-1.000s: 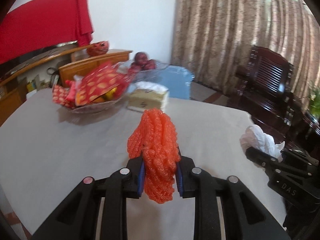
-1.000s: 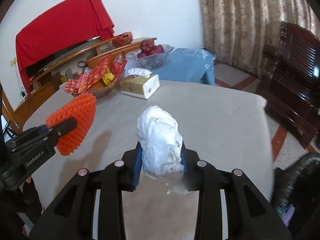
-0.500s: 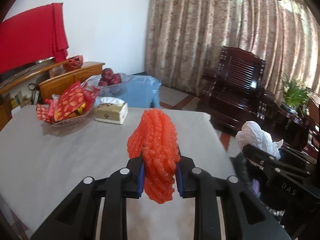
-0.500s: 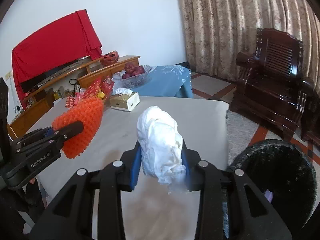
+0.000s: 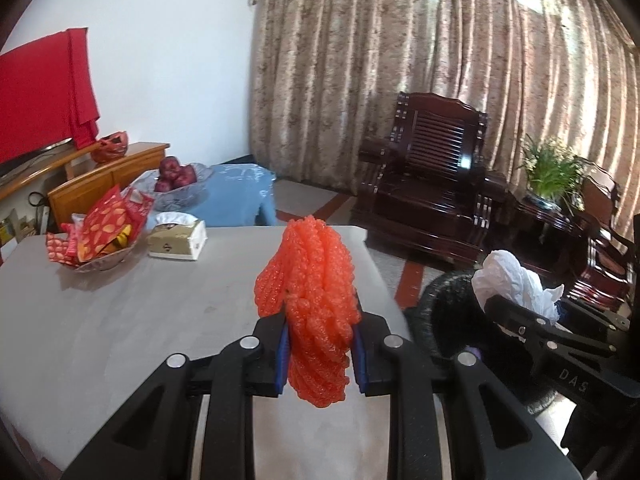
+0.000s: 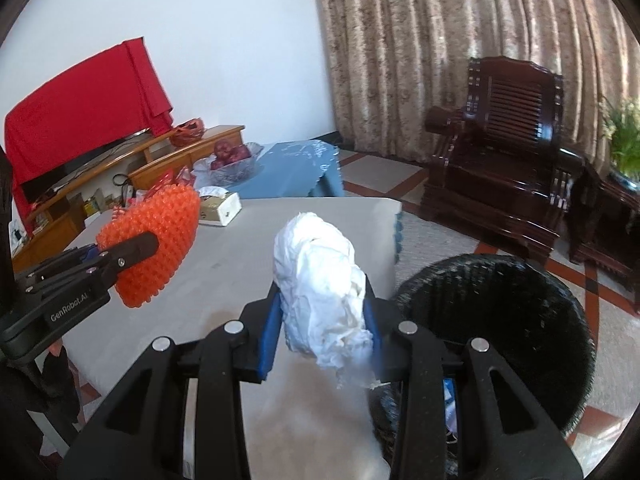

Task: Collect trash
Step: 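Carry the orange net and white tissue over the black bin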

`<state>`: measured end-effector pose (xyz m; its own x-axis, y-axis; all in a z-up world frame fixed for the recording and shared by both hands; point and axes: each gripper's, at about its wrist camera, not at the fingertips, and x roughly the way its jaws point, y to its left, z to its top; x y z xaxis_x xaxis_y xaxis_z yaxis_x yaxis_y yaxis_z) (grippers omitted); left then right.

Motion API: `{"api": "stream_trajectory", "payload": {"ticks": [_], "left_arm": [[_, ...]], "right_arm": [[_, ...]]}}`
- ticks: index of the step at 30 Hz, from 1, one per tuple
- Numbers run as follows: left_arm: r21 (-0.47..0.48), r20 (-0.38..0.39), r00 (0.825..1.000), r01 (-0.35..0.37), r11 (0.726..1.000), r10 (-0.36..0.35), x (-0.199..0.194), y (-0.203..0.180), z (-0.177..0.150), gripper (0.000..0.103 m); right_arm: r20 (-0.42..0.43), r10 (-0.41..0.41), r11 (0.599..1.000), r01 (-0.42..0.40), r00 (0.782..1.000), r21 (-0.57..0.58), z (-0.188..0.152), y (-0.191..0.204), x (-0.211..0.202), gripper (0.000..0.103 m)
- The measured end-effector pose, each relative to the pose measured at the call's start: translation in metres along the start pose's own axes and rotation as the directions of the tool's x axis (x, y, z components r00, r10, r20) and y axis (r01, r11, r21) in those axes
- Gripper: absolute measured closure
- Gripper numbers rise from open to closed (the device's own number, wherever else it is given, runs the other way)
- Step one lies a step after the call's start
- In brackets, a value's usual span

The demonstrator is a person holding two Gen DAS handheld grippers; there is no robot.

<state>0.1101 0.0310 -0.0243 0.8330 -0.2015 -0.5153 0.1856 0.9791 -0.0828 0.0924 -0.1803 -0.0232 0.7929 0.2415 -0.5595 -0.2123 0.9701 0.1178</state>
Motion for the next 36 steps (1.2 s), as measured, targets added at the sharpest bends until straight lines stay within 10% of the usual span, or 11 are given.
{"api": "stream_trajectory", "payload": {"ticks": [36], "left_arm": [[0.166,-0.119,0.933,0.355,0.92,-0.339,0.117,-0.189,-0.012,0.078]], "right_arm": [[-0.03,-0.33,0.932,0.331,0.944,0.146,-0.054,-0.177,-0.032,0.068]]}}
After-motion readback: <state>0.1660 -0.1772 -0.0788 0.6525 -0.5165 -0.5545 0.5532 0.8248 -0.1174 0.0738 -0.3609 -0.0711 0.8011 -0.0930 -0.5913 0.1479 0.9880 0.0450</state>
